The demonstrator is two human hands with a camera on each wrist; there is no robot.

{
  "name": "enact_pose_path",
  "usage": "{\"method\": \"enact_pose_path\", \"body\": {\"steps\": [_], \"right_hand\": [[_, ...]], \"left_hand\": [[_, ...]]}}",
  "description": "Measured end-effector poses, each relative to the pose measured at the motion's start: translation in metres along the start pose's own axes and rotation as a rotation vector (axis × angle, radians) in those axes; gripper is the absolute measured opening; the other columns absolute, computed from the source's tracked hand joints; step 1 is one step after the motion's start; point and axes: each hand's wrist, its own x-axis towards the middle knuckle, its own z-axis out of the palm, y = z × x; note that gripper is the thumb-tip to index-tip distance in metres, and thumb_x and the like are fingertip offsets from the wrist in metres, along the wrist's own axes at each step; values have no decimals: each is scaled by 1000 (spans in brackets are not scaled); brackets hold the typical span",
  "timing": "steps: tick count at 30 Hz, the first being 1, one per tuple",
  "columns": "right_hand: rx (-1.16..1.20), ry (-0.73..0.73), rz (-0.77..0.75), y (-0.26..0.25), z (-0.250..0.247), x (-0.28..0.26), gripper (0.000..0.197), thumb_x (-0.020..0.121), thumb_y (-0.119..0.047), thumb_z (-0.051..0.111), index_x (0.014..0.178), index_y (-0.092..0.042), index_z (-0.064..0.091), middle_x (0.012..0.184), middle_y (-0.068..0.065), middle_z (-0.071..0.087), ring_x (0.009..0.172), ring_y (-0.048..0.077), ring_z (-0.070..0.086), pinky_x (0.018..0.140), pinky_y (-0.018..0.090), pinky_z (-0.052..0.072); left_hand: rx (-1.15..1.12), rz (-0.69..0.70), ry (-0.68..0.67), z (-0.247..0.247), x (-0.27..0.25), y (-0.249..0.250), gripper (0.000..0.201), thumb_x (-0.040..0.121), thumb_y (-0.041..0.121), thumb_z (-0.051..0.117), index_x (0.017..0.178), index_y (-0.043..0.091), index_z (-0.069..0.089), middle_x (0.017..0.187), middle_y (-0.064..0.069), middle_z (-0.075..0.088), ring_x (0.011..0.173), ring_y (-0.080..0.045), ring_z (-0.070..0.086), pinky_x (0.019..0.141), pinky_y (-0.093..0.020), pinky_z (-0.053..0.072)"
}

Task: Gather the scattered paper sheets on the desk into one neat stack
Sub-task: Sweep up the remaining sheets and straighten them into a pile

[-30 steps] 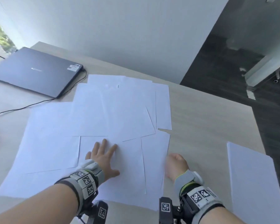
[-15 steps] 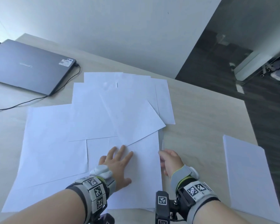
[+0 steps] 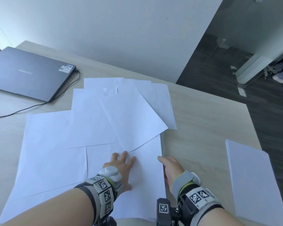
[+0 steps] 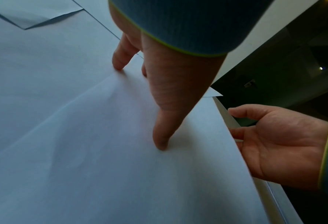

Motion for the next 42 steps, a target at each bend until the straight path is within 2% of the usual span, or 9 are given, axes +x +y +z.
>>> {"method": "enact_pose_path", "body": {"steps": [6, 9, 12, 15, 18, 21, 26, 34, 42], "right_hand": [[1, -71, 103, 0, 1, -1, 68, 54, -55, 84, 112, -20, 75, 115, 2, 73, 114, 32, 65, 107, 52, 46], [-43, -133, 50, -4, 3, -12, 42, 76, -39, 82, 110, -17, 71, 113, 2, 69, 111, 25, 62, 103, 42, 46], [-87, -120, -53, -2, 4, -15, 11, 86, -14, 75, 90, -7, 68, 94, 12, 72, 85, 27, 67, 78, 37, 56], [-256, -83, -149, 9, 2, -7, 14, 82, -13, 71, 90, -1, 71, 88, 16, 75, 75, 29, 68, 77, 42, 57], [-360, -58, -180, 19, -1, 3, 33, 71, -30, 68, 90, -4, 71, 91, 21, 75, 79, 39, 73, 80, 53, 60], [-377, -24, -192, 23, -6, 7, 38, 74, -31, 67, 93, 1, 67, 97, 29, 69, 67, 24, 61, 76, 50, 59], [-404, 80, -181, 19, -34, 7, 30, 92, -20, 61, 70, -2, 50, 60, 5, 44, 57, 19, 35, 57, 29, 32], [-408, 262, -124, 21, -103, 8, 23, 94, -23, 53, 105, -9, 67, 96, 8, 71, 83, 31, 65, 77, 33, 50], [-165, 405, -164, 25, -175, -5, 27, 89, -24, 59, 78, 0, 55, 68, 20, 46, 63, 21, 42, 62, 32, 33]], "left_hand": [[-16, 9, 7, 2, 0, -3, 105, 79, 59, 70, 157, 41, 3, 163, 6, 4, 149, -30, 11, 93, -46, 56], [-25, 12, 7, 4, 0, -4, 106, 77, 61, 69, 157, 41, 3, 163, 6, 5, 148, -30, 12, 94, -45, 56], [-21, 0, 47, 2, -2, -5, 99, 77, 64, 65, 155, 41, 9, 158, 5, 14, 144, -26, 20, 94, -43, 52], [-27, 5, 153, -1, -1, -9, 86, 81, 62, 58, 152, 38, 17, 158, 2, 15, 145, -24, 19, 103, -43, 44], [-40, 1, 127, -6, 7, -12, 96, 83, 68, 55, 158, 45, 0, 170, 4, -12, 157, -27, -10, 121, -56, 20], [-59, -56, 43, -8, 14, -16, 102, 80, 81, 48, 156, 50, -12, 168, 13, -23, 157, -27, -19, 121, -67, 5], [-62, -119, 20, -10, 12, -21, 87, 85, 81, 35, 154, 54, -10, 168, 18, -22, 157, -24, -16, 117, -69, 13], [-131, -230, 15, -11, 19, -33, 81, 85, 79, 31, 153, 57, -7, 166, 22, -20, 157, -21, -14, 109, -73, 25], [-347, -241, 256, -48, 24, 13, 64, 90, 65, 48, 147, 36, 41, 161, 9, 30, 149, -17, 29, 116, -48, 33]]}}
